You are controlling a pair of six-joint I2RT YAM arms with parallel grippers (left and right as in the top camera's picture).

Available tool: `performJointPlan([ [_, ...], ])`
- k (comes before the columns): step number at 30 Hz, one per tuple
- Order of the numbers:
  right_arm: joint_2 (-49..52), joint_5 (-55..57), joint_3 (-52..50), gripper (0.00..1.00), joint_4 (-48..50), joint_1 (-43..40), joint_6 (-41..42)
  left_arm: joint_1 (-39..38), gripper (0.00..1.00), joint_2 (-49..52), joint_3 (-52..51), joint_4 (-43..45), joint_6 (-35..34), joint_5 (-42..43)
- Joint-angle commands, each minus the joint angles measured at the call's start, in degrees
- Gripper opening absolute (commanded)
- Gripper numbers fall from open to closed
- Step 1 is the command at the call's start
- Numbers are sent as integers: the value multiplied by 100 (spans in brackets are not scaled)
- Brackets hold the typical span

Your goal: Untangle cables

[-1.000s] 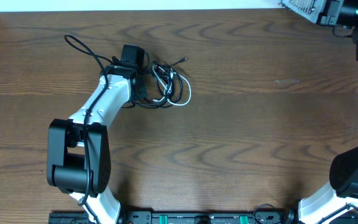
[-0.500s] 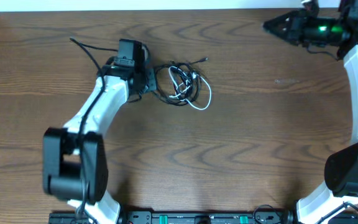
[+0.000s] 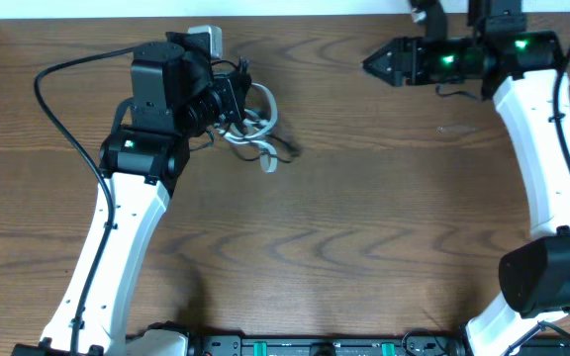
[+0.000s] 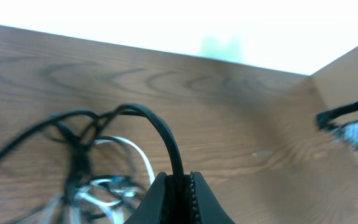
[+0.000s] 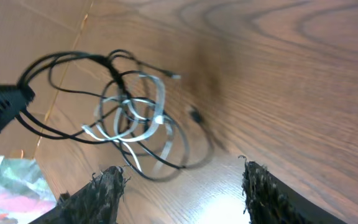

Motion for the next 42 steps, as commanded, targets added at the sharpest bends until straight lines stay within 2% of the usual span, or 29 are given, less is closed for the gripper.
performJointPlan([
  [1, 11, 205, 26, 60, -13, 271, -111, 13, 7, -111, 170, 256, -433, 146],
  [8, 151, 748, 26, 60, 22, 841, 105, 13, 7, -111, 170, 398, -743, 188],
  [15, 730, 1405, 26, 60, 306, 1502, 1620, 13, 7, -111, 170, 387, -782, 297],
  [24, 1679, 1683, 26, 59, 721, 2041, 2374, 13, 7, -105, 170, 313, -780, 295],
  [28, 2048, 2100, 26, 49, 439, 2041, 2371, 15, 7, -105, 170, 321, -776, 271],
  [31, 2243, 2844, 26, 39, 118, 1923, 2369, 15, 7, -105, 170, 323, -750, 236],
  [34, 2264, 3711, 26, 20, -109, 1657, 2321, 24, 7, -105, 170, 321, -706, 31],
  [38, 2262, 3821, 26, 3, -166, 1143, 1768, 107, 7, -105, 170, 302, -691, -186],
  [40, 2262, 3825, 26, 1, -199, 894, 1513, 192, 7, -105, 168, 260, -621, -251],
  [42, 2258, 3847, 50, 1, -201, 505, 1244, 306, 7, -105, 168, -37, -601, -774],
])
